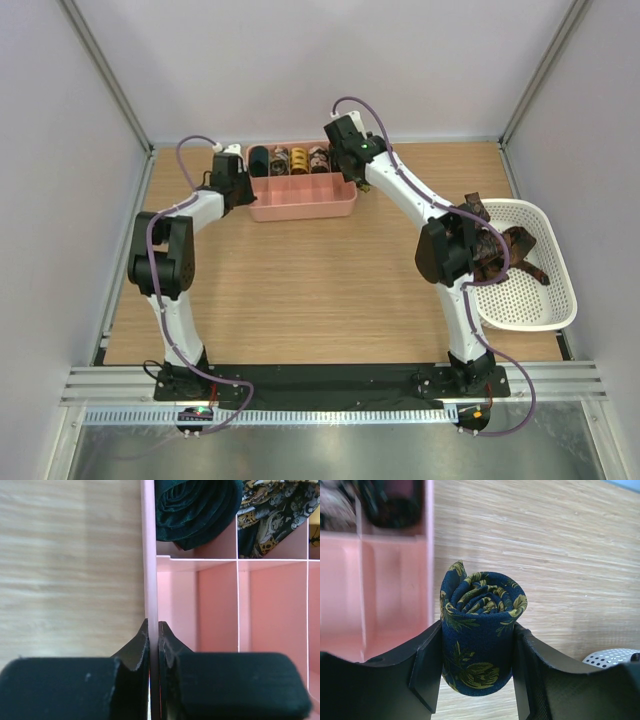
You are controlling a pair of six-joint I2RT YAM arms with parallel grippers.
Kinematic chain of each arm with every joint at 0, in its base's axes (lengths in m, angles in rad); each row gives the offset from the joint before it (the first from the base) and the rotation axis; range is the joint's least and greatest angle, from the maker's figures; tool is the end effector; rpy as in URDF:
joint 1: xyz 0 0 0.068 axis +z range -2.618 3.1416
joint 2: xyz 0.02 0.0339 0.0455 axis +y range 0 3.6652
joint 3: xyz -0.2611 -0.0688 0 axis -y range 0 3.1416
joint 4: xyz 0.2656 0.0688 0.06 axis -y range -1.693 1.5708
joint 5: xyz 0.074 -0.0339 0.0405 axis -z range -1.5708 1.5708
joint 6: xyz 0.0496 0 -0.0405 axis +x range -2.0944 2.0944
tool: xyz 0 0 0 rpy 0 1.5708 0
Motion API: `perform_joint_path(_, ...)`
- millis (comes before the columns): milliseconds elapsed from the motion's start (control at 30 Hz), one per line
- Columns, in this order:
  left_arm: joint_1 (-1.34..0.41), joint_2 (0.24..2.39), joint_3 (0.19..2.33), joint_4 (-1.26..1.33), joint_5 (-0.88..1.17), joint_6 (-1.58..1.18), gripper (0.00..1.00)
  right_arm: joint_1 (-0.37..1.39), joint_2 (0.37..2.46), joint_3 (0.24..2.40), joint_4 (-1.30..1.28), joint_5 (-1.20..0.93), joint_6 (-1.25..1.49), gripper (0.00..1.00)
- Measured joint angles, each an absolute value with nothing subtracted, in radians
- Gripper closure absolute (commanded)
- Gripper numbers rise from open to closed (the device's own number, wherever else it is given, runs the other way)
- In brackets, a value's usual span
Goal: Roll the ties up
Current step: Place the rolled tie into the container
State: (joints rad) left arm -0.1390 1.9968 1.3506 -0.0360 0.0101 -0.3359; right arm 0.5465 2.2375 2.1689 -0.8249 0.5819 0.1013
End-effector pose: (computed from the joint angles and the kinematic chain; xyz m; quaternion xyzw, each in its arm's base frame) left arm 0.4674 -0.0659 0.1613 -0.0866 0.8987 -0.1055 0.4167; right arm 0.4609 0.2485 0.2704 -0.1065 0.9023 -0.1552 0.3878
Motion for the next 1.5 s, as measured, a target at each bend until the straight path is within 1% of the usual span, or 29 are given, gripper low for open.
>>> perform_joint_path(133,-0.178,1.928,1.270,-0.043,0.018,-0.329,0.99,0.548,2.238,2.172,-0.827,0.583,0.081,0.99)
perform_joint_path(267,-0.202,1.897,1.232,-0.044,0.025,-0.328,0.97,0.549,2.236,2.165,-0.837,0.577,0.081,0.99)
perform_joint_path(733,-0.245,1.860,1.167,-0.026,-0.034,-0.341,0.94,0.562,2.136,2.003,-0.881,0.527,0.162,0.99)
perform_joint_path(1267,-0.257,1.856,1.158,-0.018,-0.066,-0.343,0.95,0.575,2.132,2.006,-0.893,0.513,0.183,0.99)
perform_joint_path(1500,-0.261,1.856,1.158,-0.018,-0.067,-0.343,0.95,0.611,2.143,2.064,-0.913,0.495,0.198,0.99)
